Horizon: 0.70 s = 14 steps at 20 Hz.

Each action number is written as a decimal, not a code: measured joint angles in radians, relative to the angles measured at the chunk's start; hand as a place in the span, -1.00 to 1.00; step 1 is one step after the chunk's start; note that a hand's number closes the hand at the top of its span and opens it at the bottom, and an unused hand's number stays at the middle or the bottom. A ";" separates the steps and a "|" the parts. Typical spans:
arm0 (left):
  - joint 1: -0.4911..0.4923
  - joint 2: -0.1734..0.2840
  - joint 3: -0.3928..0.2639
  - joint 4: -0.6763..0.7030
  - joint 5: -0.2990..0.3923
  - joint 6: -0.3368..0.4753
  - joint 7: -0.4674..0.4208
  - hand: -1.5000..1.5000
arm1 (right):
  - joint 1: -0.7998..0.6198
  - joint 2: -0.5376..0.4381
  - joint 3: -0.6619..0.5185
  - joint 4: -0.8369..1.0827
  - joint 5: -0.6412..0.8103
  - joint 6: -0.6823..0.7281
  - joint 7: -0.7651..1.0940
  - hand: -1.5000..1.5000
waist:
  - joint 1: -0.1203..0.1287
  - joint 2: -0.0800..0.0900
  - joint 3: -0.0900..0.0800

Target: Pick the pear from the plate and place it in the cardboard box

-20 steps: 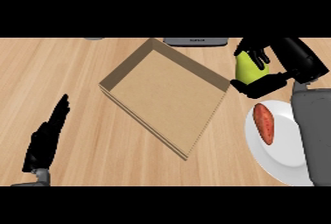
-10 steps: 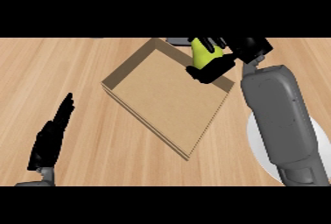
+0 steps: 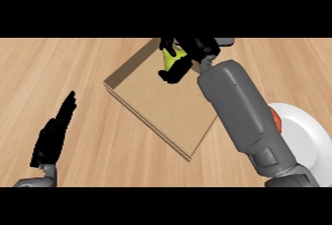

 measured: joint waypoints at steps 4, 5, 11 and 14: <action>0.014 -0.006 -0.010 -0.008 -0.007 -0.003 -0.004 0.00 | -0.046 0.012 0.015 0.178 -0.016 -0.082 -0.008 -1.00 | 0.012 0.003 0.000; 0.007 -0.007 -0.013 -0.016 -0.010 -0.004 0.005 0.00 | -0.055 0.013 0.030 0.216 -0.038 -0.109 -0.005 -1.00 | 0.017 0.003 0.000; -0.002 -0.001 -0.005 -0.023 -0.001 -0.023 0.014 0.00 | -0.090 0.018 0.092 0.389 -0.157 -0.231 -0.059 -1.00 | 0.028 0.006 0.000; -0.018 0.004 0.002 -0.012 0.000 -0.027 0.014 0.00 | -0.105 0.019 0.071 0.428 -0.229 -0.286 -0.099 -1.00 | 0.033 0.008 0.001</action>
